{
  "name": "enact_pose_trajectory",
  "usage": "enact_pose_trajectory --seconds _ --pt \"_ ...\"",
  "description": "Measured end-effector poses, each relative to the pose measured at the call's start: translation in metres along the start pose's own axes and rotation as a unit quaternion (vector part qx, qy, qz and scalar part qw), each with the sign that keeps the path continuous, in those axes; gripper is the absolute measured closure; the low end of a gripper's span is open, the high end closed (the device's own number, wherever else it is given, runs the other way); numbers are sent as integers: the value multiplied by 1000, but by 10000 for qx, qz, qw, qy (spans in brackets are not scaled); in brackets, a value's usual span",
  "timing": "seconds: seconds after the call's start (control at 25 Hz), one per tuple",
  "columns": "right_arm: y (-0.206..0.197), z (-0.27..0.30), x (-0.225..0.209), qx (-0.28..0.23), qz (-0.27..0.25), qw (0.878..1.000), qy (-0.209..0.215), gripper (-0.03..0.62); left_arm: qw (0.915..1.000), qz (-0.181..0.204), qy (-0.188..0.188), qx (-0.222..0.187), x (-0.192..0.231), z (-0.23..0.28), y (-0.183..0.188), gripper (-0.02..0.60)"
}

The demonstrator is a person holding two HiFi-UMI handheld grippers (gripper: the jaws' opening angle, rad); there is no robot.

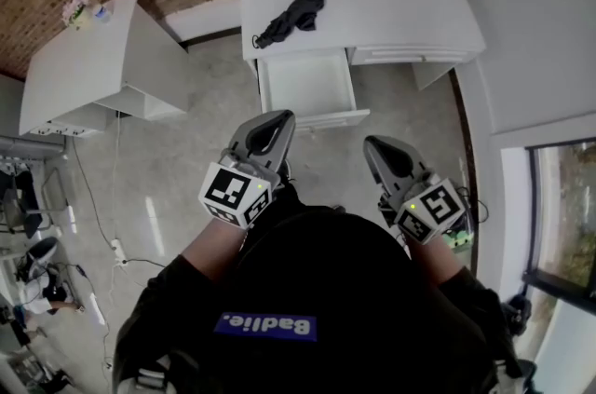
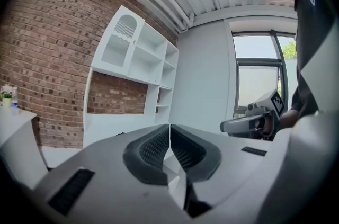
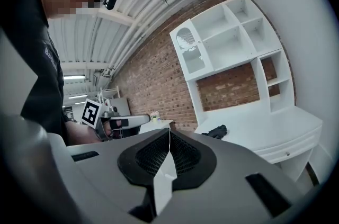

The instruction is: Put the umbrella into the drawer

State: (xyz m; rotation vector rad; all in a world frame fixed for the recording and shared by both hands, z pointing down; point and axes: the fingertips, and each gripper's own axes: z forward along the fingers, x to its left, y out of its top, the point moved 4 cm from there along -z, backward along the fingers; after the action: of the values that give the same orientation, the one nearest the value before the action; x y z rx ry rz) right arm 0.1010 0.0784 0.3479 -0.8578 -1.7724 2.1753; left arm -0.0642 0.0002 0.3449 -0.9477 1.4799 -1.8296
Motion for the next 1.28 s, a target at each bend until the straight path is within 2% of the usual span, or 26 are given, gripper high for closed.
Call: enact_pose_trajectory --seconds 0.56,1.04,1.28 --pt "22 96 -52 216 -47 9939 -1080 563 9960 170 -800 349 128 96 6 528" --pt "33 135 -71 211 -110 9824 -1851 563 9906 443 -1058 740 216 171 -12 492" --pt "32 138 -72 321 -57 9746 -2217 563 9859 647 -1090 1095 248 210 -30 466"
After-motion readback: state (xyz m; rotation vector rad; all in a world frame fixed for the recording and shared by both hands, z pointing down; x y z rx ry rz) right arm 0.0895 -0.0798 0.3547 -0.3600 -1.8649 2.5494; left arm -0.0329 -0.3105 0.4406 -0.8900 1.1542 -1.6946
